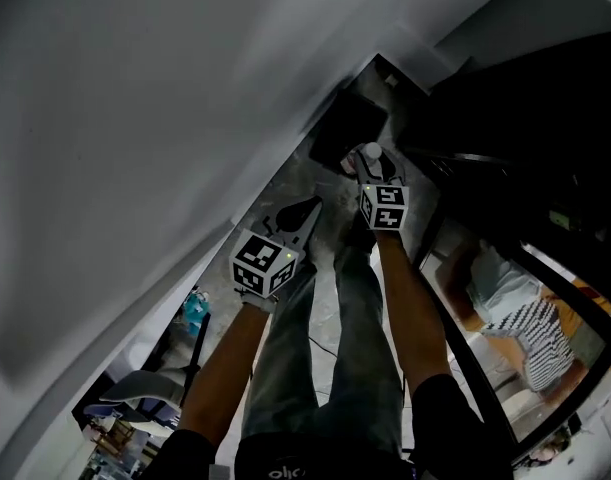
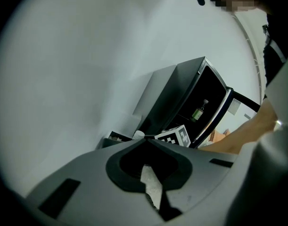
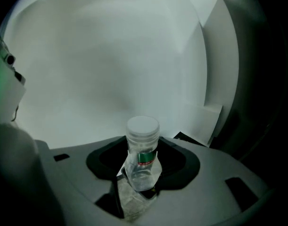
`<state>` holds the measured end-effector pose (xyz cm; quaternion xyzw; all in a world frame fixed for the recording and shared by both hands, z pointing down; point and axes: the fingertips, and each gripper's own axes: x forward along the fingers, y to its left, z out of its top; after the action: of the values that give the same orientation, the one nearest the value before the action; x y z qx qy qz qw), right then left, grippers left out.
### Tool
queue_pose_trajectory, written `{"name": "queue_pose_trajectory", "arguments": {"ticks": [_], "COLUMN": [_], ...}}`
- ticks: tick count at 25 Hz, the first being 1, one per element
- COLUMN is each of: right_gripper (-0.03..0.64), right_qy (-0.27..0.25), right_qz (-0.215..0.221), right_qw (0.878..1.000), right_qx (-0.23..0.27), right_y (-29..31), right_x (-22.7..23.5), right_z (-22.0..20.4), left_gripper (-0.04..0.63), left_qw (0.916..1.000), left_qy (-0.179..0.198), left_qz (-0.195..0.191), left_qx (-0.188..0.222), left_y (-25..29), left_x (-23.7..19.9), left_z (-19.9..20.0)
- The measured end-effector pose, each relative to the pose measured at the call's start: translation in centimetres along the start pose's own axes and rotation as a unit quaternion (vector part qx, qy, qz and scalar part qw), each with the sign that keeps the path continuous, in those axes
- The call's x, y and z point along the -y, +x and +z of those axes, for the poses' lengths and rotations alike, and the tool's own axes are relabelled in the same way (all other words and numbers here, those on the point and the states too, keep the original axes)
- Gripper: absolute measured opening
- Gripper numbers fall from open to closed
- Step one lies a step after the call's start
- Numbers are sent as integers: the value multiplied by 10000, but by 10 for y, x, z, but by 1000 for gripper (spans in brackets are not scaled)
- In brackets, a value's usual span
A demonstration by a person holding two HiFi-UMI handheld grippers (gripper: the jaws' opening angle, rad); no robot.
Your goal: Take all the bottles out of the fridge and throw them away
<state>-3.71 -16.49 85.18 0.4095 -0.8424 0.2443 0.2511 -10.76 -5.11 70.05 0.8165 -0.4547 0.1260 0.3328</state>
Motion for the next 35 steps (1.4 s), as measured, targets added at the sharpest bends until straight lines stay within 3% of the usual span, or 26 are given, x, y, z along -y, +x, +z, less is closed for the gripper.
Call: {"name": "queue_pose_trajectory", "arguments": {"ticks": [8, 16, 26, 35], "right_gripper": [201, 201, 201, 201], "right_qy": [159, 196, 186, 65], "right_qz": [-105, -69, -73, -9], "right_qw": [9991, 9948, 9948, 9980], "right_qx": [-388, -1000, -1003, -633], "right_y": [50, 59, 48, 18], "right_x": [10, 13, 8, -11], "right_z": [-65, -118, -120, -87], "left_gripper": [2, 2, 2, 2], "left_qw": [9999, 9998, 9999, 9997], "left_qy": [-106, -105, -84, 25], "left_qz": [15, -54, -92, -224], "left_qx": [-119, -128, -64, -35], "left_y": [14, 32, 29, 23], "left_x": [-24, -36, -41, -34], "left_z": [-35, -37, -30, -20]}}
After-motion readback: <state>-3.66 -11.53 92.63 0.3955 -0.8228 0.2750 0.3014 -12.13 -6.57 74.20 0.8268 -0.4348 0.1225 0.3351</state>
